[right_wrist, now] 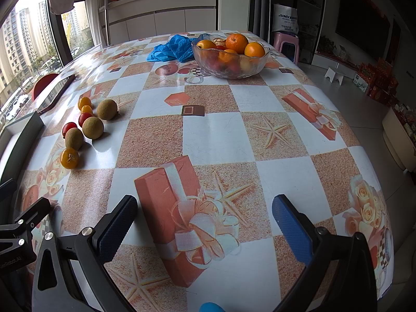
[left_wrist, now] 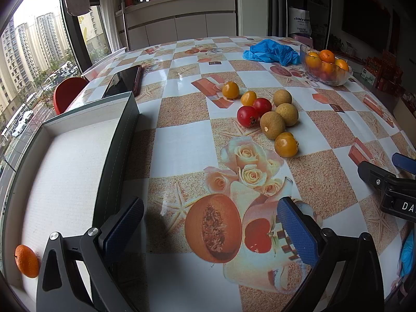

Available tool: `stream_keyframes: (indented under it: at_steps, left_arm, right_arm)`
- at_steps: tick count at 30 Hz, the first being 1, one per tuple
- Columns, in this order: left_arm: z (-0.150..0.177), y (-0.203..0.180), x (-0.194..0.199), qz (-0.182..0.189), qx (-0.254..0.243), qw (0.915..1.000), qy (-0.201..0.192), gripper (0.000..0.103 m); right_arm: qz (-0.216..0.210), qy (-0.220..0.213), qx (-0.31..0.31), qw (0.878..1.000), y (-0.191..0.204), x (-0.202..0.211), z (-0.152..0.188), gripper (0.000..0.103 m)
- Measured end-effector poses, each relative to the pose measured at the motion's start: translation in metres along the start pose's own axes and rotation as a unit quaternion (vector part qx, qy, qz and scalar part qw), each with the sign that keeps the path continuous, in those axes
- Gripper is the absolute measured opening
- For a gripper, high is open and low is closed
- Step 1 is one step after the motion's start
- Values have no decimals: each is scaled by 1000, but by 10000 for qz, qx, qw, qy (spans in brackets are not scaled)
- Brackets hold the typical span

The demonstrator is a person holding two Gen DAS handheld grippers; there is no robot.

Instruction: Organize fruits

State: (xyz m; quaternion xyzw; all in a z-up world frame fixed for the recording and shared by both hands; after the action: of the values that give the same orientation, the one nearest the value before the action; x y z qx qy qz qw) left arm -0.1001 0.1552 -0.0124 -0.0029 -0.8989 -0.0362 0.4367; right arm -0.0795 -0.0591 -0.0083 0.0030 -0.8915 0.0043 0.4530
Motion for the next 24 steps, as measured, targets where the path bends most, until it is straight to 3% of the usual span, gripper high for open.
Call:
stream_keyframes:
  at_steps: [8, 11, 15, 18, 20, 22, 24]
  left_arm:
    - [0, 0, 0, 2, 0, 10000, 0, 103]
    - [0, 0, 0, 1, 0, 10000, 0, 103]
    - [0, 0, 0, -1, 1, 10000, 0, 103]
    - [0, 0, 0, 0, 1, 10000, 1, 103]
    - [0, 0, 1, 2, -2, 10000, -1, 103]
    - [0, 0, 1, 2, -1, 10000, -1, 103]
    - [0, 0, 1, 0, 1, 10000, 0, 103]
  right_arm:
    - [15, 29, 7, 10000, 0, 0, 0, 103]
    - [27, 276, -110, 9996, 2, 0, -3, 103]
    - [-813, 360, -169, 9959, 25, 4, -15, 103]
    - [-1189, 375, 5, 9922, 51, 2, -27, 101]
    - [-1342, 401, 198, 9899, 71, -2, -32, 96]
    - [-1465, 539, 360, 9871, 86, -9, -36, 80]
    - [-1431, 584, 508, 9867, 98, -14, -39, 76]
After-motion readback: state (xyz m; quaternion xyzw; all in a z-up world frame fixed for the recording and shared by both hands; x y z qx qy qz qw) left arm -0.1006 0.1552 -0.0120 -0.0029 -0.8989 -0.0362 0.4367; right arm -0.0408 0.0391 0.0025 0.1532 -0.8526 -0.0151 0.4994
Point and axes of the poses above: each gripper's, at about its wrist camera, not at the fingertips, and x roughly against the way its jaws point, y to its left, z to its underside, the point moved 2 cm from there along -x, roughly the way its jaws point
